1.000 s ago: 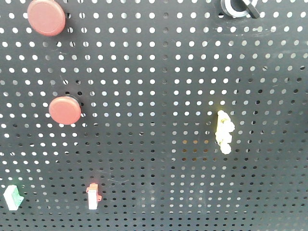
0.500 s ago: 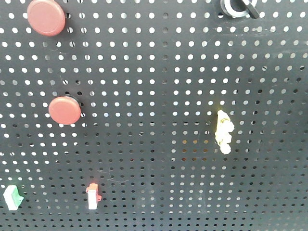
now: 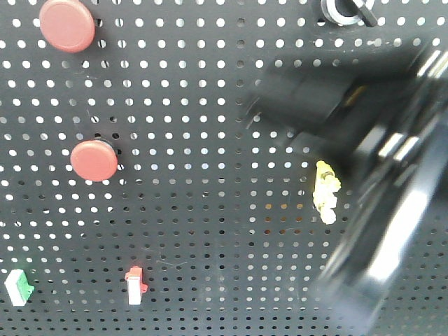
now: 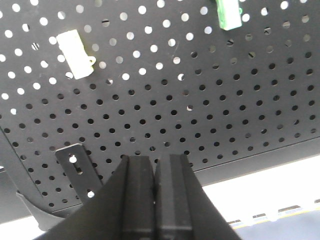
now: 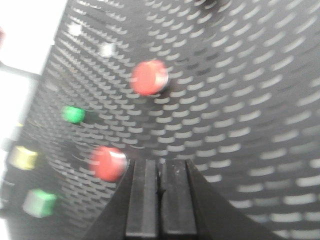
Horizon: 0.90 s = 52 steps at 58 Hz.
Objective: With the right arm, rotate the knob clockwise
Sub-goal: 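Align the open right gripper over the knob and close on it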
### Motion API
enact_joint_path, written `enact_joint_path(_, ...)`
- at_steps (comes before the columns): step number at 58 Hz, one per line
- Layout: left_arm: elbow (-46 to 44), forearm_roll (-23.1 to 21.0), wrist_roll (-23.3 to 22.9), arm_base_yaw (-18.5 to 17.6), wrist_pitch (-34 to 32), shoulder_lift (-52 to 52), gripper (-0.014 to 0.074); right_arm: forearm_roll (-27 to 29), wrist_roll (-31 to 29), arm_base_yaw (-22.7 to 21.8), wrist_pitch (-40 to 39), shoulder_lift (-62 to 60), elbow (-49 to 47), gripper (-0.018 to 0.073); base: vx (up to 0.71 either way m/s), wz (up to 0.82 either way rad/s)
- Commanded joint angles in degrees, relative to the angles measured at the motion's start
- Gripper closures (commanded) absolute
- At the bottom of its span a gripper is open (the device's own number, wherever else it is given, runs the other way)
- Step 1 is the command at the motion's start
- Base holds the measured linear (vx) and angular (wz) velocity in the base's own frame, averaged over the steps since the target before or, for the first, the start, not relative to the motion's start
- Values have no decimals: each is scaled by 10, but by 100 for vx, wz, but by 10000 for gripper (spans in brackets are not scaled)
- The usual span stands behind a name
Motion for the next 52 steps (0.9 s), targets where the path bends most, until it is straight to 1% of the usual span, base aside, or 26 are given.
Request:
enact_joint_path(1,9,-3,-2,-5,-48,6,603,-68,5,1,28,-2,-51,567,0,0)
enact_joint_path(6,9,-3,-2,-5,-48,6,603,-136,19,2,97,10,-86,567,0,0)
enact_joint_path(10,9,-3,-2,-5,-48,6,603,-178,33,2,156,26,-114,567,0,0)
enact_joint_path(16,9,-3,-2,-5,-48,6,603,-212,34,3,203,43,-139,567,0,0)
enact_joint_path(20,9,-3,-2,-5,-48,6,603,-235,33,21,218,50,-144,567,0,0)
enact_joint_path(24,9,-3,-2,-5,-48,6,603,-280,33,57,240,55,-144,567,0,0)
enact_joint_path(27,9,-3,-2,-5,-48,6,603,-326,37,80,263,59,-144,567,0,0)
enact_joint_path(29,9,-3,-2,-5,-48,6,603,-368,48,101,284,61,-144,567,0,0)
enact_joint_path(31,9,-3,-2,-5,-48,6,603,-407,62,120,303,64,-144,567,0,0)
enact_joint_path(34,9,-3,-2,-5,-48,6,603,-488,93,149,346,68,-144,567,0,0)
enact_joint_path(38,9,-3,-2,-5,-48,6,603,-563,128,178,389,74,-144,567,0,0)
enact_joint_path(40,9,-3,-2,-5,-48,6,603,-592,143,190,403,76,-144,566,0,0)
enact_joint_path(44,9,-3,-2,-5,-48,6,603,-624,160,206,413,79,-144,563,0,0)
enact_joint_path(52,9,-3,-2,-5,-48,6,603,-631,163,208,408,81,-144,540,0,0)
